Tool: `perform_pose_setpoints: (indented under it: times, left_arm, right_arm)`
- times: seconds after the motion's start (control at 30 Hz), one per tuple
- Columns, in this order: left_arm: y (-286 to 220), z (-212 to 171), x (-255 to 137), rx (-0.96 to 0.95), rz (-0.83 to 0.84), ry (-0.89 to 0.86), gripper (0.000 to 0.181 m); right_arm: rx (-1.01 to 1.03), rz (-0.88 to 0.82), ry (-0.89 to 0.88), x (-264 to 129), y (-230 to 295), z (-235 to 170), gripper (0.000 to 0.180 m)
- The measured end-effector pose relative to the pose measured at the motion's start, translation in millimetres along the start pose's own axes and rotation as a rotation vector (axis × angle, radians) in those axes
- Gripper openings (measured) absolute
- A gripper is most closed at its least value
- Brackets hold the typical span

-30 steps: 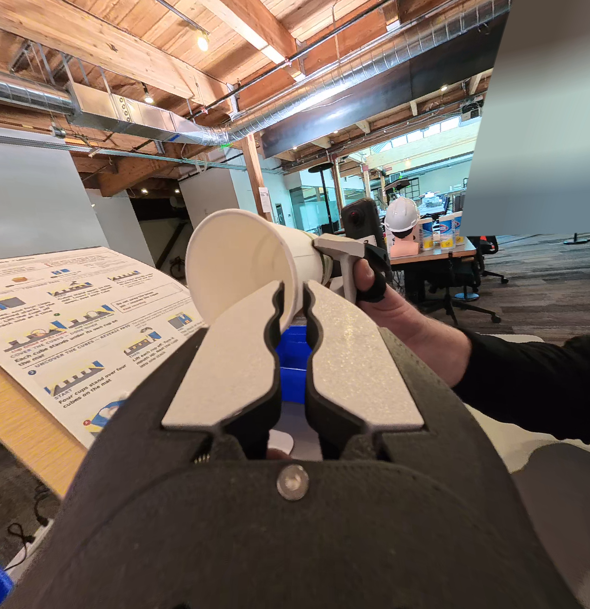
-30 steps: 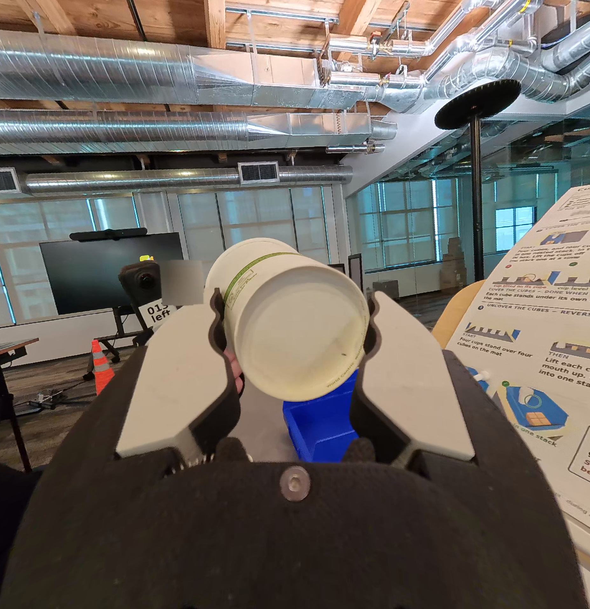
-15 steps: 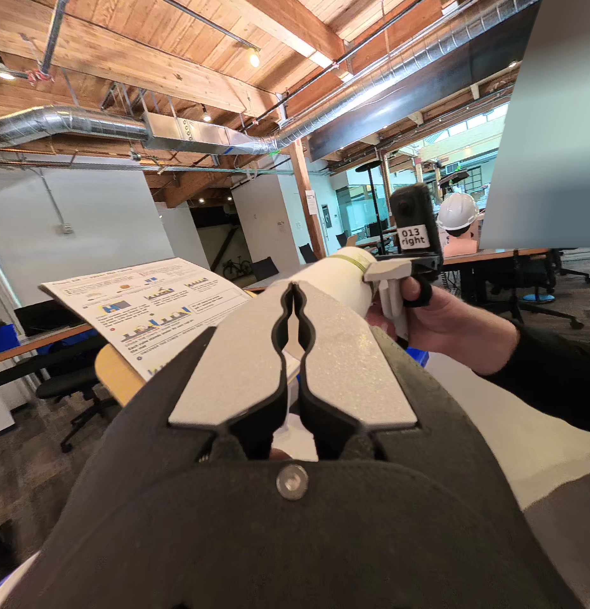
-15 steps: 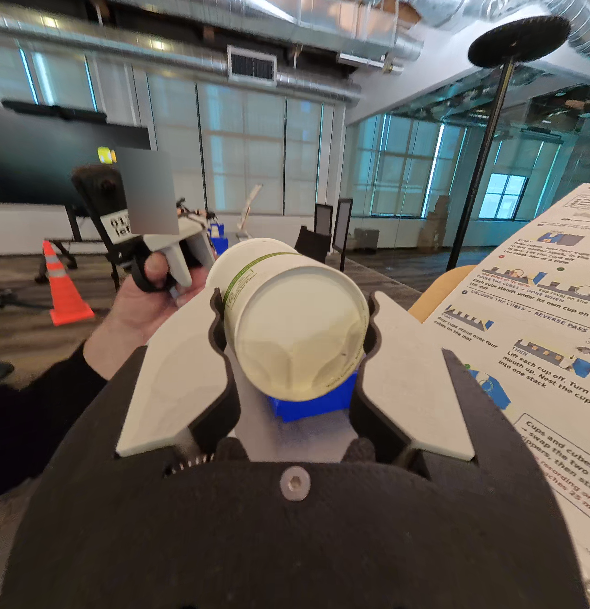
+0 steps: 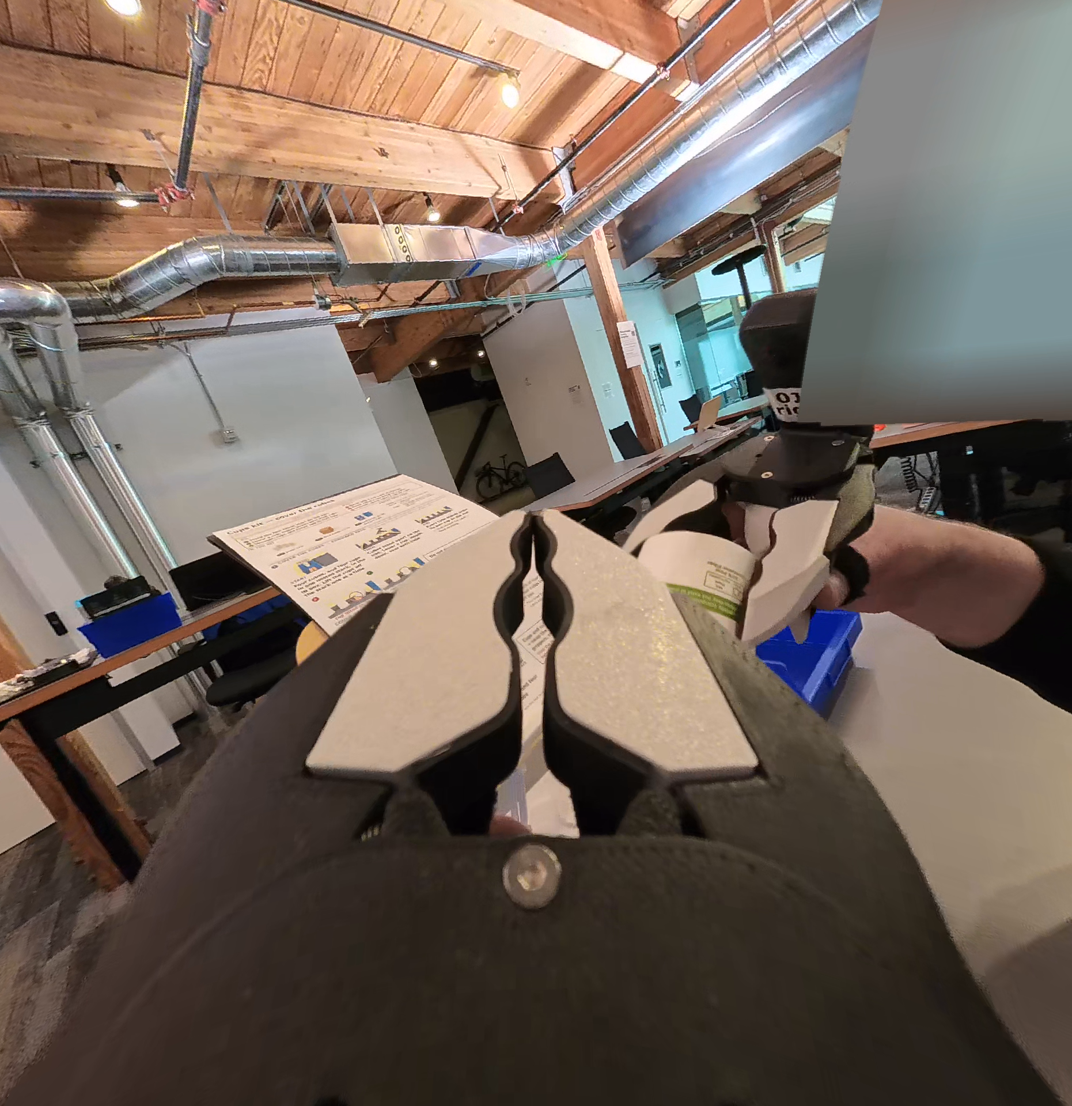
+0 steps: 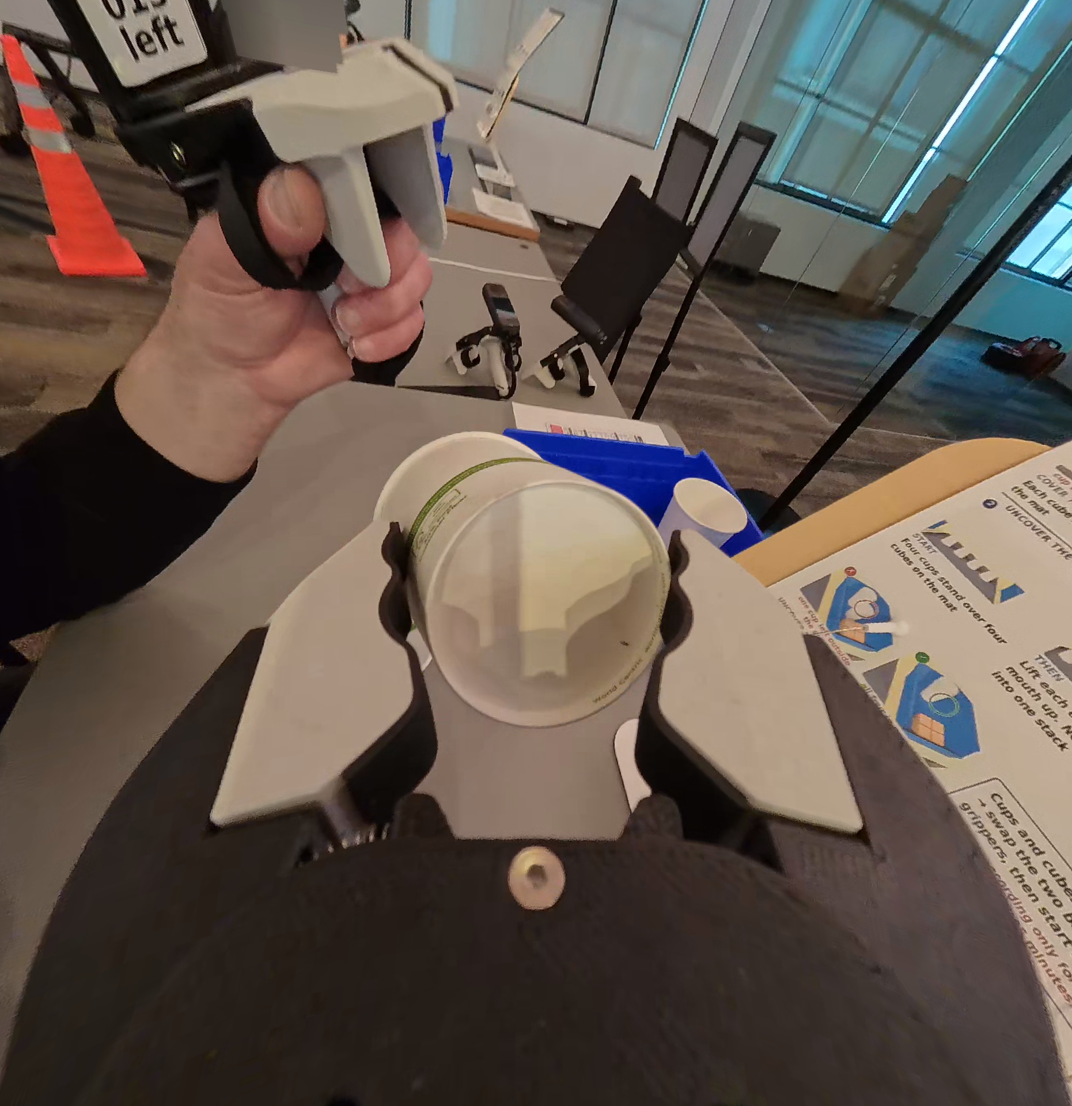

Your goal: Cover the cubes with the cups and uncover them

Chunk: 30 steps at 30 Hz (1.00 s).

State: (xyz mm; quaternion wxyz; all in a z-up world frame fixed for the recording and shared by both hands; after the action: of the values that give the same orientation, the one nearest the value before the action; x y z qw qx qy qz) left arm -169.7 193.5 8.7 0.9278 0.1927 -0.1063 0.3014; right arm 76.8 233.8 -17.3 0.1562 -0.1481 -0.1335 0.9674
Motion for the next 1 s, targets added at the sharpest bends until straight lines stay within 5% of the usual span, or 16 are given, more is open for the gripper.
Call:
perform_pose_setpoints:
  times: [1.0]
  left_arm:
    - [3, 20, -22, 0.024, 0.027, -0.055, 0.000]
  right_arm:
    - [-0.131, 0.195, 0.476, 66, 35, -22, 0.084]
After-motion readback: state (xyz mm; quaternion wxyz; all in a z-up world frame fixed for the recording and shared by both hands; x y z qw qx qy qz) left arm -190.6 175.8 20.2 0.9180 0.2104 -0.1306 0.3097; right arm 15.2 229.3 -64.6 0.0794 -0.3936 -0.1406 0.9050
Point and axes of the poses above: each gripper's, where its closed fingertips meet, x out along the fingers, z out of its top, y = z × x across the jaws, the point moved 10 cm from there along -x, back along the fingers, and after that the axes turned 3 degrees about -x, right-handed, at the moved point
